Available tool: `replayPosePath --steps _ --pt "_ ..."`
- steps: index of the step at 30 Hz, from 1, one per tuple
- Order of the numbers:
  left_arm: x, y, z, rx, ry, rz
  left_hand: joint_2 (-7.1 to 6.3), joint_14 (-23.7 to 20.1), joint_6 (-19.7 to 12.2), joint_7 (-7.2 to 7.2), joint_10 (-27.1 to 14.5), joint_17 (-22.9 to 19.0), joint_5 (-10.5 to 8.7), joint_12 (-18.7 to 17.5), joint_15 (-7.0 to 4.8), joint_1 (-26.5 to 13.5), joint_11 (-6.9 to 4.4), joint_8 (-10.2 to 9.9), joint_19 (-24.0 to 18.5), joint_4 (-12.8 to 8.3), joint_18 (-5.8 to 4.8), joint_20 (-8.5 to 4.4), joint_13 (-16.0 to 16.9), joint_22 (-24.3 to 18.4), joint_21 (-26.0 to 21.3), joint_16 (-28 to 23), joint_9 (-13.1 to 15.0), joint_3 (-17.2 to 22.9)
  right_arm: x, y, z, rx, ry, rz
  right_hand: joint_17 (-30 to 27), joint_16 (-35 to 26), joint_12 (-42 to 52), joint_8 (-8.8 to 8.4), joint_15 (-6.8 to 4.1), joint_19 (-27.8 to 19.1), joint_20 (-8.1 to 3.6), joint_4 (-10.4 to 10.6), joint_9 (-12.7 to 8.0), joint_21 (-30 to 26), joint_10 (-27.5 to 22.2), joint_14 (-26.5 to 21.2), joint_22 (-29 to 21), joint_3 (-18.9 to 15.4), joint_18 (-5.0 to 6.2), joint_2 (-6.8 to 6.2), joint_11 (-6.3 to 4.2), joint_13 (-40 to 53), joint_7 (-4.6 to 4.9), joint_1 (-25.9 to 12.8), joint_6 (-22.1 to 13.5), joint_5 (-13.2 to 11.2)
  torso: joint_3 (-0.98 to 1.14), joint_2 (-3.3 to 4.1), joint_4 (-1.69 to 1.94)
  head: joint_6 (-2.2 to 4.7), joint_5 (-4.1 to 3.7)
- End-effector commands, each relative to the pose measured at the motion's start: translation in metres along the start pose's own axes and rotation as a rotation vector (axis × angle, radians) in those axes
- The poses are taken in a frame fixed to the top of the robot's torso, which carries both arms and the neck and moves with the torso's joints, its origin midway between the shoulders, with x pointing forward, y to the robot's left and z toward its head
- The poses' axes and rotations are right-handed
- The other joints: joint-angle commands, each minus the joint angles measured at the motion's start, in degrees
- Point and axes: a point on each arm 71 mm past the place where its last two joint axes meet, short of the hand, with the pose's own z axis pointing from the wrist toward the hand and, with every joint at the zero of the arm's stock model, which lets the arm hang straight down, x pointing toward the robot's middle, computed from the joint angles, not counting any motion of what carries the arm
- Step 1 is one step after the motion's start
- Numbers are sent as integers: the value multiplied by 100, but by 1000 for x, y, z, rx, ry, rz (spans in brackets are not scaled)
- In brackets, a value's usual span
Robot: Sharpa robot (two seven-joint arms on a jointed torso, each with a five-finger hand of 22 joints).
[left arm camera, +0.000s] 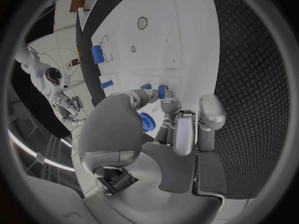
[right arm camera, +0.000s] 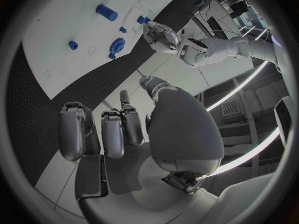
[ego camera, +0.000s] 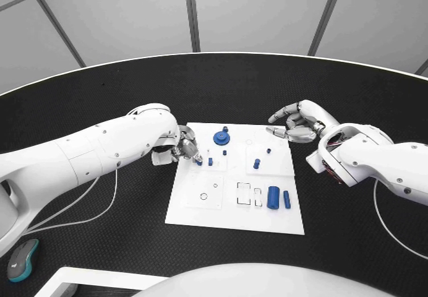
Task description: Assemble the parts on the task board
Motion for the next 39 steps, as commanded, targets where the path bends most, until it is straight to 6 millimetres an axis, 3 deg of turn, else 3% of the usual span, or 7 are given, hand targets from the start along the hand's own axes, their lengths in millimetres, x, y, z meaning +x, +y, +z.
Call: replayPosePath --steps 1,16,29,33,34,35,39 --pt "0 0 1 -6 -8 2 13 428 55 1 35 875 11 16 -37 29 10 -23 40 -804 -54 -11 5 5 24 34 -7 757 0 0 0 0 0 0 1243 -8 12 26 -38 242 -36 34 -8 -22 -3 519 742 -13 71 25 -22 814 1 -38 21 28 0 4 -2 -5 -4" --pt "1 2 1 -13 -37 -4 -9 442 83 -6 82 918 32 39 -43 25 3 -14 88 -844 -70 -11 48 88 64 49 -16 774 -1 0 -1 0 -1 0 1243 -8 12 26 -38 242 -36 34 -8 -22 -3 519 742 -13 71 25 -22 814 1 -38 21 28 -14 1 10 -14 -15" --pt "2 -1 0 1 -39 -10 -30 439 106 -12 117 901 36 52 -48 13 -4 -7 103 -866 -73 -14 70 110 77 44 -21 778 -1 0 -1 -1 -2 0 1243 -9 19 29 -39 246 -37 36 -10 -17 3 519 747 -15 70 28 -23 820 0 -32 24 31 0 3 6 -4 -9" --pt "3 -1 1 -4 -26 -2 -105 453 162 -28 224 935 30 100 -61 -31 -19 0 138 -920 -83 -23 164 162 106 56 -36 756 -1 0 -1 0 -2 0 1243 -9 19 29 -39 246 -37 36 -10 -17 3 519 747 -15 70 28 -23 820 0 -32 24 31 2 1 4 -2 -10" --pt "3 -1 1 -6 -24 -1 -157 455 213 -25 281 938 349 122 -77 -70 -48 -1 158 -943 -91 -34 220 185 122 58 -47 764 -1 0 -1 0 -2 0 1243 -9 19 29 -39 246 -37 36 -10 -17 3 519 747 -15 70 28 -23 820 0 -32 24 31 4 1 4 -5 -12" --pt "3 -1 1 -8 -22 0 -199 457 296 -66 352 940 1006 141 -96 -123 -61 0 187 -972 -93 -62 279 223 150 58 -60 741 -1 0 -1 0 -3 0 1243 -9 19 29 -39 246 -37 36 -10 -17 3 519 747 -15 70 28 -23 820 0 -32 24 31 3 0 3 -8 -15" --pt "2 -1 2 -18 -24 -1 -191 462 361 -91 431 948 1389 157 -121 -164 -87 -21 221 -1030 -103 -87 354 282 187 59 -83 600 -1 0 -1 0 -3 0 1243 -9 19 29 -39 246 -37 36 -10 -17 3 519 747 -15 70 28 -23 820 0 -32 24 31 1 1 4 -6 -15"
